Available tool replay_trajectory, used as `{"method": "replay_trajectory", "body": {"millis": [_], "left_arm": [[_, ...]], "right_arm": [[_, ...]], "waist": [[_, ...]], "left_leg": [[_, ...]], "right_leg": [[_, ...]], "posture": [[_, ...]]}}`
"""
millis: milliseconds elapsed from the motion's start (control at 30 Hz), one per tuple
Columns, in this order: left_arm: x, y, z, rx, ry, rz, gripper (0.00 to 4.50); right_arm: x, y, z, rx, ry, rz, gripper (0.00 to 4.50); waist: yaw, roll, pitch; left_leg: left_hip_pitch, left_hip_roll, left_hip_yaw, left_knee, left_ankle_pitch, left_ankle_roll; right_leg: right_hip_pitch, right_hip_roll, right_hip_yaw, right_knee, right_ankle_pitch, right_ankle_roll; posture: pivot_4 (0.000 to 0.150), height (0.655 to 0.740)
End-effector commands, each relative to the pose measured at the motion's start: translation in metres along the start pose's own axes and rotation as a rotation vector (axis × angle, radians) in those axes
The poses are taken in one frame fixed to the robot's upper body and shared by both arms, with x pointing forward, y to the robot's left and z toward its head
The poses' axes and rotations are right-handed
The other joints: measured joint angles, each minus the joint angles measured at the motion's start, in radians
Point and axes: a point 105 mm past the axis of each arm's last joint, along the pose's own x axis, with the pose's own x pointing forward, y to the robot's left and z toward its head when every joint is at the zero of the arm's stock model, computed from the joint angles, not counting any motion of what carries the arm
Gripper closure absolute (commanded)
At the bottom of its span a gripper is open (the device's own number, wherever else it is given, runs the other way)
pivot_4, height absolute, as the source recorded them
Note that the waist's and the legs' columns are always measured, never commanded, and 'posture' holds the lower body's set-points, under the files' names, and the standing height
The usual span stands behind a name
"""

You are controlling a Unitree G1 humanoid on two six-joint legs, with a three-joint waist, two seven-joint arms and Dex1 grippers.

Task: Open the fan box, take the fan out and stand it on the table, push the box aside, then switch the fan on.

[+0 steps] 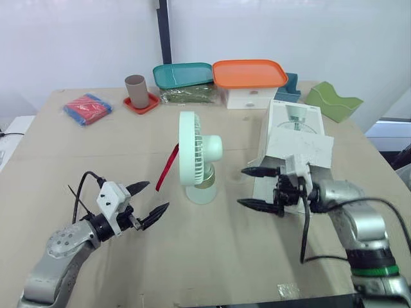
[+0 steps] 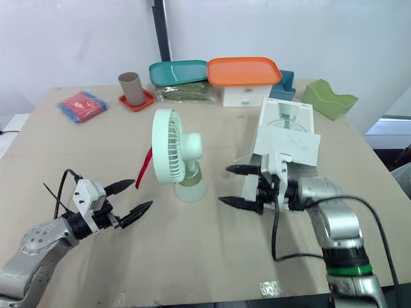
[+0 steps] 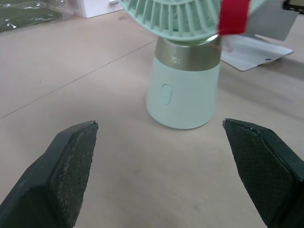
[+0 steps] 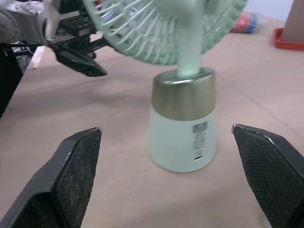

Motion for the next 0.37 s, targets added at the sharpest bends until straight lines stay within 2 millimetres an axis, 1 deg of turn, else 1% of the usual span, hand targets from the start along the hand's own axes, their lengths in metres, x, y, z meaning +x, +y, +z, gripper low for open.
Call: {"method": "replay_trajectory", "body": {"millis": [33,100,167,267,367], "left_arm": [[-0.001,0.001,-0.009,0.019,0.019,0.056,0.02],[-0.001,0.001,-0.014,0.008,0.025,0.071,0.02],[0.0,0.0,-0.023,-0.003,0.052,0.082,0.02],[0.0,0.0,-0.027,-0.005,0.062,0.091,0.02],[0.001,-0.003,-0.03,-0.009,0.061,0.089,0.02]], "right_arm": [[0.002,0.014,-0.017,-0.023,-0.002,-0.138,0.0],[-0.001,0.012,-0.029,-0.032,0.006,-0.24,0.0],[-0.003,0.009,-0.035,-0.014,-0.013,-0.335,0.0],[-0.003,0.01,-0.036,0.004,-0.029,-0.37,0.0],[-0.004,0.013,-0.041,-0.004,-0.018,-0.373,0.0]], "waist": [[0.003,0.001,0.0],[0.002,0.001,0.001],[0.002,0.001,0.001],[0.002,0.002,0.0],[0.002,0.002,0.0]], "left_leg": [[0.0,0.0,0.0,0.0,0.0,0.0],[0.0,-0.001,0.002,0.0,0.0,-0.001],[0.001,-0.001,0.003,0.0,0.0,-0.001],[0.002,0.0,0.003,0.0,0.0,-0.001],[0.002,0.0,0.003,0.0,0.0,-0.001]], "right_leg": [[0.0,0.0,0.001,0.0,0.0,0.0],[-0.001,-0.001,0.003,0.0,0.0,0.0],[0.0,-0.001,0.003,0.0,0.0,0.0],[0.001,0.001,0.004,0.0,0.0,0.001],[0.001,0.001,0.004,0.0,-0.001,0.001]], "posture": [[0.15,0.74],[0.15,0.74],[0.15,0.74],[0.15,0.74],[0.15,0.74]]}}
